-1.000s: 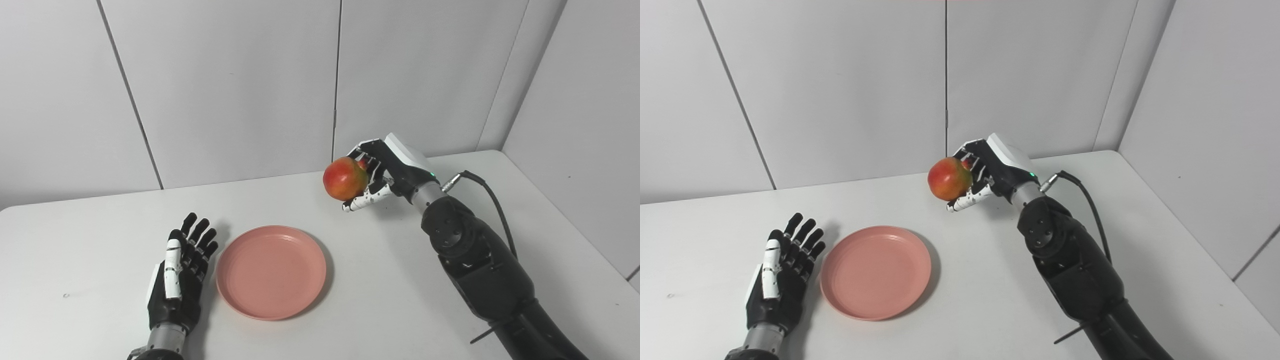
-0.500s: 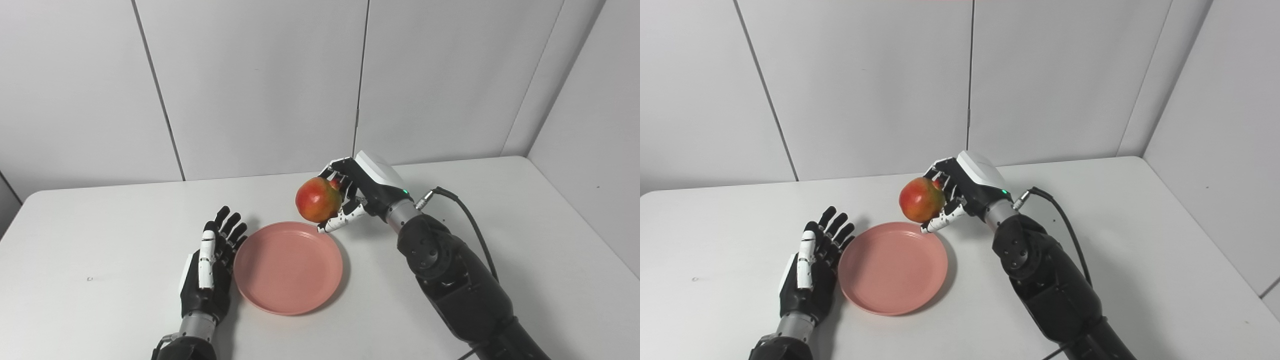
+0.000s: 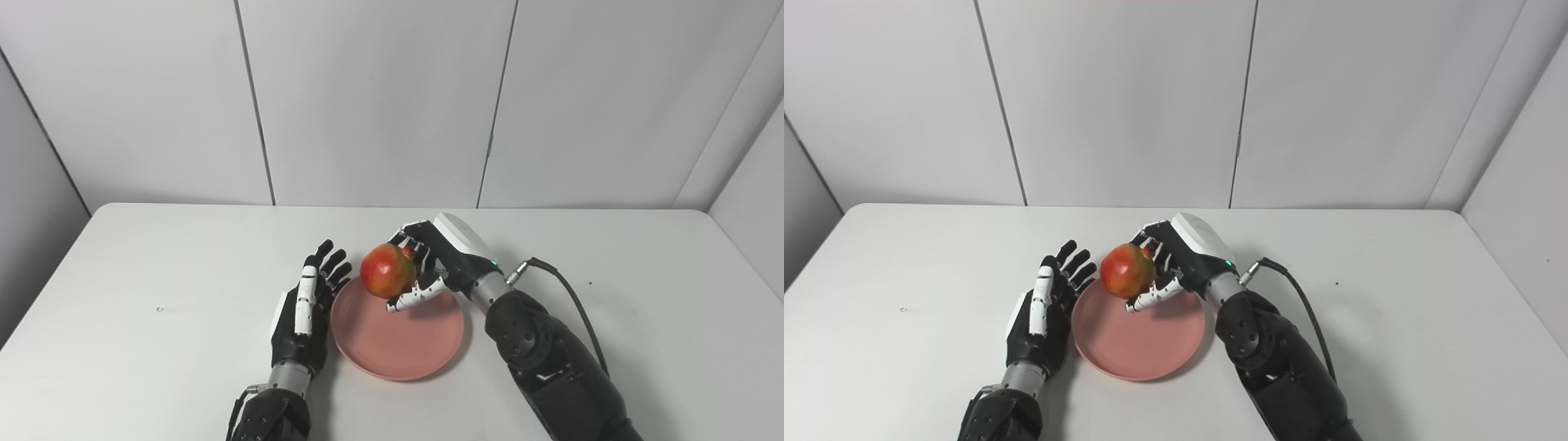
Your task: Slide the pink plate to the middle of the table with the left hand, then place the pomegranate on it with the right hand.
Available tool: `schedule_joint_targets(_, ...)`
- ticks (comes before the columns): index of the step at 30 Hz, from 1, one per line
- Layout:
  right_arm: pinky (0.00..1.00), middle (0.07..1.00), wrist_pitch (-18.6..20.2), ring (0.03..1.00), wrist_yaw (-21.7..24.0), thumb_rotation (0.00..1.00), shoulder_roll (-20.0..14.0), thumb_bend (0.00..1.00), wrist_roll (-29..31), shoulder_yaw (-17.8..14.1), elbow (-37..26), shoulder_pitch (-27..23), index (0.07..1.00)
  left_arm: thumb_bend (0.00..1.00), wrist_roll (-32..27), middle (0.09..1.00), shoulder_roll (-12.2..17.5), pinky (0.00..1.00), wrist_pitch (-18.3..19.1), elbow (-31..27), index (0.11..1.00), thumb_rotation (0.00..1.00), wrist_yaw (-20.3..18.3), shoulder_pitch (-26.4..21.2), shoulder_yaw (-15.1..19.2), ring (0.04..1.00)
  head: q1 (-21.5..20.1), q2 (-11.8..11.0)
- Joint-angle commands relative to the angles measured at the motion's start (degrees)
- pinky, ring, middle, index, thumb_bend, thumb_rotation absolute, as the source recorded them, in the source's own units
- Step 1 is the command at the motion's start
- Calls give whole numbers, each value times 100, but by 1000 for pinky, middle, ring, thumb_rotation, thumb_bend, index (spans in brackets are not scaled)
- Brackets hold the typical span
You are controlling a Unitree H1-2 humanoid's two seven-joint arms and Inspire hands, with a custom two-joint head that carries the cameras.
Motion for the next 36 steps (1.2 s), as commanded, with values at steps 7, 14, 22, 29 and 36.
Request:
schedule_joint_targets(7,375,463,-343,439,-311,0,108,528,-191,56,152,-126,507,411,119,902,-156,897,171,54,897,1000,156,-11,-45,890,178,64)
schedule_joint_targets(14,355,457,-448,428,-329,0,101,526,-376,232,264,-42,515,410,190,897,-187,880,244,1,891,1000,238,-18,-57,893,212,103)
schedule_joint_targets(22,349,455,-590,427,-447,0,62,527,-676,441,300,78,511,412,333,916,-138,912,60,43,907,1000,188,-23,-130,908,240,170)
schedule_joint_targets(29,310,435,-785,387,-669,0,-38,525,-1011,554,262,185,524,403,508,920,-156,913,-242,123,908,1000,239,-32,-149,907,237,187)
schedule_joint_targets(36,295,431,-754,378,-696,0,-116,525,-1222,541,85,256,524,403,516,929,-140,924,-302,153,915,1000,226,-38,-163,916,225,208)
